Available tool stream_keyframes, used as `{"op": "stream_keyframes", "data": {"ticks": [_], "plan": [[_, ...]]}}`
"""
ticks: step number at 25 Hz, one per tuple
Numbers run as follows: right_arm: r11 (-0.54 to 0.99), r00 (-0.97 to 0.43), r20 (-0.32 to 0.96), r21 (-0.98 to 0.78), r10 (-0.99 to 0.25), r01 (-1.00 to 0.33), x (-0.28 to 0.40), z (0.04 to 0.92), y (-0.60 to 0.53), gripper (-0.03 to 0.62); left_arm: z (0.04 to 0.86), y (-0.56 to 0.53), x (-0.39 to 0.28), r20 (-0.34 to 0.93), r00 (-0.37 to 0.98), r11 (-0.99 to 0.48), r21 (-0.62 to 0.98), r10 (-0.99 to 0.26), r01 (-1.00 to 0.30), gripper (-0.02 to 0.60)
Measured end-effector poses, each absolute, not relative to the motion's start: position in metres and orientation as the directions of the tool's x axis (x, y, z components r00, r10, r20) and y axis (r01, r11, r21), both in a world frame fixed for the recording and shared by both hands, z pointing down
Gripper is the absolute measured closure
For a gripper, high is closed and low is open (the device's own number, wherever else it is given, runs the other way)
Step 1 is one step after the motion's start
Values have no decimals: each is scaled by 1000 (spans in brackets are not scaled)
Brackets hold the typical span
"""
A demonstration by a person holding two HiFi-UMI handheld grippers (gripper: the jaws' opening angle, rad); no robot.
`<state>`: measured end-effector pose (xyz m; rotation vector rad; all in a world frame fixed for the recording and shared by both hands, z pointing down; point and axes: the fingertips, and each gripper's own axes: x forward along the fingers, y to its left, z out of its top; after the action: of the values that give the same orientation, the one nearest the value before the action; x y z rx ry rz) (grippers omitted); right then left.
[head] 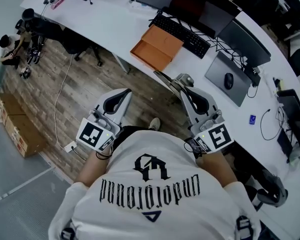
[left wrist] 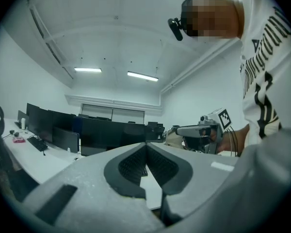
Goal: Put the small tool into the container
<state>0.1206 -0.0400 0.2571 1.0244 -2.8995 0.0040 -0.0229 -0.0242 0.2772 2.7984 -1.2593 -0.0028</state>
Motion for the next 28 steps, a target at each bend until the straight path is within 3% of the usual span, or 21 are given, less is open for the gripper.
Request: {"op": "stream_keyframes", "data": {"ticks": [11, 28], "plan": [[740, -739, 54, 6, -671, -672, 153, 257, -58, 568, 281, -52, 5, 40, 706, -703, 64, -707, -708, 568], [694, -693, 78, -21, -717, -720, 150, 276, -111, 569, 301, -132, 2, 53, 750, -745, 85, -660, -662, 568]]}}
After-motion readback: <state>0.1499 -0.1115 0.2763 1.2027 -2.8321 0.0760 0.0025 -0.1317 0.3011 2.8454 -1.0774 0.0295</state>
